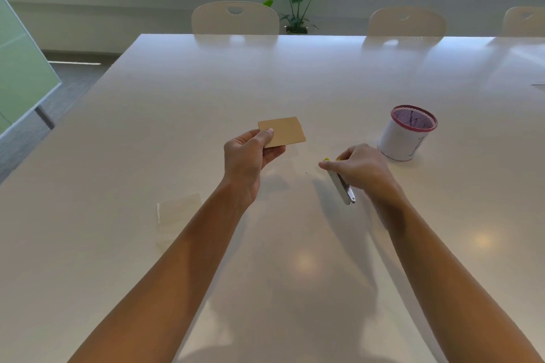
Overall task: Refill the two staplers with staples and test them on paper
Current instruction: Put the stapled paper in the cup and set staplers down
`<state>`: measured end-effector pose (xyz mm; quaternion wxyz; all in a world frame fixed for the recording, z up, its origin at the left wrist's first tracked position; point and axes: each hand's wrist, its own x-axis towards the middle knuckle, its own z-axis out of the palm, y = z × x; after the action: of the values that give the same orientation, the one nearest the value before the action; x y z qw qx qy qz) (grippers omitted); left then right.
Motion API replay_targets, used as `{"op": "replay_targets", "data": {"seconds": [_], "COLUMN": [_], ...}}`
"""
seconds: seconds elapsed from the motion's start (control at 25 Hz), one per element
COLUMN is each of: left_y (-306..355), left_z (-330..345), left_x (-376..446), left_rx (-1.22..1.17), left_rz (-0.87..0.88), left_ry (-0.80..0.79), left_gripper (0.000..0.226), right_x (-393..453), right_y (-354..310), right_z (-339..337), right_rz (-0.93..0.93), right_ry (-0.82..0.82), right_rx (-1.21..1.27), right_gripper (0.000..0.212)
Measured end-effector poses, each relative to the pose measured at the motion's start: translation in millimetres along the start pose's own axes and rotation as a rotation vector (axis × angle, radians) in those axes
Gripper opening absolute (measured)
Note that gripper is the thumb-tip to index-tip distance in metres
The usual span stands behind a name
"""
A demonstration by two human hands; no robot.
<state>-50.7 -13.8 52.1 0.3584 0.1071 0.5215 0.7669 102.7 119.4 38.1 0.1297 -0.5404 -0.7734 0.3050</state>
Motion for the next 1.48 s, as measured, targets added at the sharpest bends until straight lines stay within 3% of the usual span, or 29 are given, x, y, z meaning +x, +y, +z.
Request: {"op": "replay_targets", "data": {"seconds": [0.44, 0.6, 0.68, 0.8, 0.96, 1.08, 1.2, 1.36, 1.48], "left_y": [-8, -8, -7, -5, -1, 0, 0, -4, -6], "left_z": [9, 8, 7, 6, 1, -3, -8, -4, 2], "left_x": [-3, -1, 0, 2, 6, 9, 14, 16, 16], "left_rx": [0.035, 0.047, 0.05, 0.046, 0.076, 0.092, 0.137, 0.355, 0.316], "left_rz": [0.003, 0.005, 0.007, 0.007, 0.0, -0.031, -0.07, -0.099, -0.112], "left_ry": [-0.038, -0.023, -0.002, 0.031, -0.004, -0.034, -0.035, -0.022, -0.04], "left_gripper": [0.008, 0.011, 0.021, 0.042, 0.046, 0.028, 0.016, 0.023, 0.032], "right_x": [-12, -18, -16, -13, -3, 3, 9, 13, 15], "right_y": [10, 1, -7, -25, -39, -38, -38, -38, -37], "right_z": [18, 16, 8, -2, 5, 11, 13, 14, 18], "right_rz": [-0.001, 0.001, -0.151, -0.549, -0.827, -0.89, -0.89, -0.798, -0.688], "right_ry": [0.111, 0.159, 0.224, 0.193, 0.117, 0.125, 0.1, 0.027, -0.057], "right_rx": [-0.298, -0.41, -0.317, -0.094, -0.096, -0.017, 0.076, 0.279, 0.436], "right_gripper": [0.047, 0.06, 0.063, 0.065, 0.038, 0.015, 0.011, 0.009, 0.011]}}
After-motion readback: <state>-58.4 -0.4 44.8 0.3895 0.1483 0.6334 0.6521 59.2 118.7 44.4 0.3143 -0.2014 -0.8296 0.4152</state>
